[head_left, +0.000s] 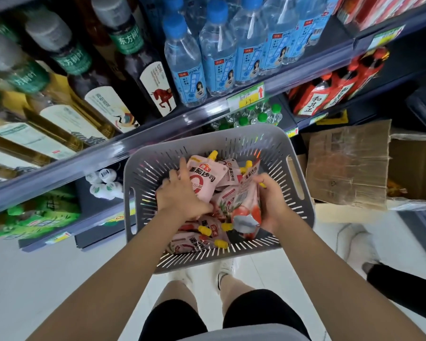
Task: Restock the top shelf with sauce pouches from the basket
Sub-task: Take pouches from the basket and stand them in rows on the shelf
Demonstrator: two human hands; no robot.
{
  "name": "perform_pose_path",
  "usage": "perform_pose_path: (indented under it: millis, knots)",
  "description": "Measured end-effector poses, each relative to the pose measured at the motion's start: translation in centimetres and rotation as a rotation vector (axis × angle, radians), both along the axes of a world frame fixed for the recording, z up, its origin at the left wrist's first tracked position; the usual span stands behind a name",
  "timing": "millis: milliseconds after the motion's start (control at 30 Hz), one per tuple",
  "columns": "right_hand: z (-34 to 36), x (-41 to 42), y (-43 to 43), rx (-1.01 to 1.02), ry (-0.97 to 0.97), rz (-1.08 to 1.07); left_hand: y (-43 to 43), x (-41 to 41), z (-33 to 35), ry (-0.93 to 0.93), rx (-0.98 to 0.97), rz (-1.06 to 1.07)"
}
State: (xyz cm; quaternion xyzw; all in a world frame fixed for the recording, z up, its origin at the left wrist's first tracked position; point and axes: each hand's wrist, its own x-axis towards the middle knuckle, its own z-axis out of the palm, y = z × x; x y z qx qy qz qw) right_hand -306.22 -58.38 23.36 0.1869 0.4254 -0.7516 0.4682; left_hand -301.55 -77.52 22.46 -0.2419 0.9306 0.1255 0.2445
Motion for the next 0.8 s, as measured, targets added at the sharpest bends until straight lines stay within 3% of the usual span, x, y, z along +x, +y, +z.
perform_pose_path:
  millis: [167, 267, 567, 700, 800]
  knots:
    - [1.5, 0.4, -1.0, 0.124, 0.059, 0.059, -0.8, 0.8, 2.6, 0.069, 0.014, -0.012]
    - [2.7, 0.6, -1.4, 0.342, 0.224, 0.021, -1.3, 1.7, 4.1, 0.156, 0.032, -0.019]
    - [9.3, 7.3, -6.9, 0.68, 0.689, -0.04, -5.5, 7.9, 11.1, 0.48, 0.051, -0.018]
    - [13.7, 12.1, -12.2, 0.704, 0.891, -0.084, -9.3, 12.7, 14.7, 0.638, 0.012, 0.016]
    - [16.1, 15.2, -16.1, 0.589, 0.932, -0.15, -12.5, 16.6, 17.5, 0.756, -0.014, 0.06]
